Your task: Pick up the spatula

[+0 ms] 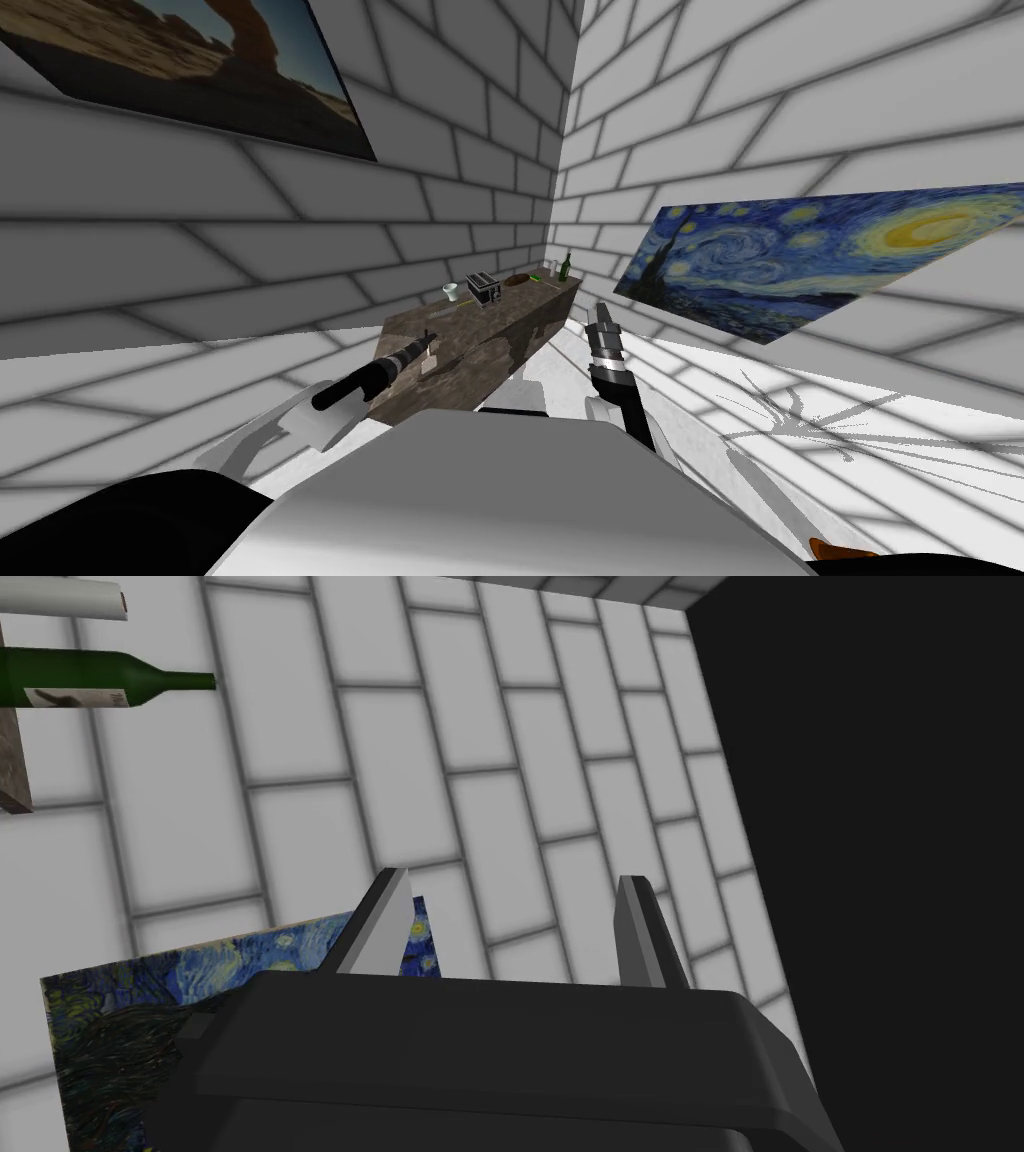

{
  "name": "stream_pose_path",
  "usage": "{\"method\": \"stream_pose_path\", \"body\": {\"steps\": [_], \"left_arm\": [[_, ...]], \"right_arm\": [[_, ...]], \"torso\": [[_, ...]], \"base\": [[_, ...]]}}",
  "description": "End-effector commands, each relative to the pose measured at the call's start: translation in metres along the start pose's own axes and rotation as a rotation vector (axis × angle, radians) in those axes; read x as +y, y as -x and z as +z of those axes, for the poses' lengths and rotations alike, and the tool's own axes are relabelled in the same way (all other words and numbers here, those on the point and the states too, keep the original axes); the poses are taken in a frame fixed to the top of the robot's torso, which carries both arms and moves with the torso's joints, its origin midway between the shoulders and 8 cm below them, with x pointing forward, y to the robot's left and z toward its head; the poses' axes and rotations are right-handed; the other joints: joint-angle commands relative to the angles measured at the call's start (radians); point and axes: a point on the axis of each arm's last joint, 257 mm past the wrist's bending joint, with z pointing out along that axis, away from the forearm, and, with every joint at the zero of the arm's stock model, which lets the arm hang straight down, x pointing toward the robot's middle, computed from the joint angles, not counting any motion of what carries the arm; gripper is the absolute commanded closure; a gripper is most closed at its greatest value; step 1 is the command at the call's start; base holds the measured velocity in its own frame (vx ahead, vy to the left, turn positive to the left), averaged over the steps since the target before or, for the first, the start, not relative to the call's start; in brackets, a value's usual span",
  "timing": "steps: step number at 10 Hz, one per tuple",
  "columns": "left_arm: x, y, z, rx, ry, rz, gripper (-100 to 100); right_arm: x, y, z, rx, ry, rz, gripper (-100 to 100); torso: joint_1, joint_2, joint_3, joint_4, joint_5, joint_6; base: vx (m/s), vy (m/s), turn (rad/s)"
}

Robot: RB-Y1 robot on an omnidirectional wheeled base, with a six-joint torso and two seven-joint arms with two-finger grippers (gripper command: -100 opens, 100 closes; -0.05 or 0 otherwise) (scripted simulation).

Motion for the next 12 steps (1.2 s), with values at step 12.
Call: {"method": "stream_pose_path", "body": {"steps": [12], "left_arm": [[0.151, -0.028, -0.070, 0.222, 0.509, -0.035, -100]], "right_arm": [[0.000, 0.000, 0.000, 0.000, 0.000, 0.000, 0]], "torso": [[0.001, -0.001, 0.000, 0.000, 0.000, 0.000]], "base": [[0.018, 0.011, -0.187]]}}
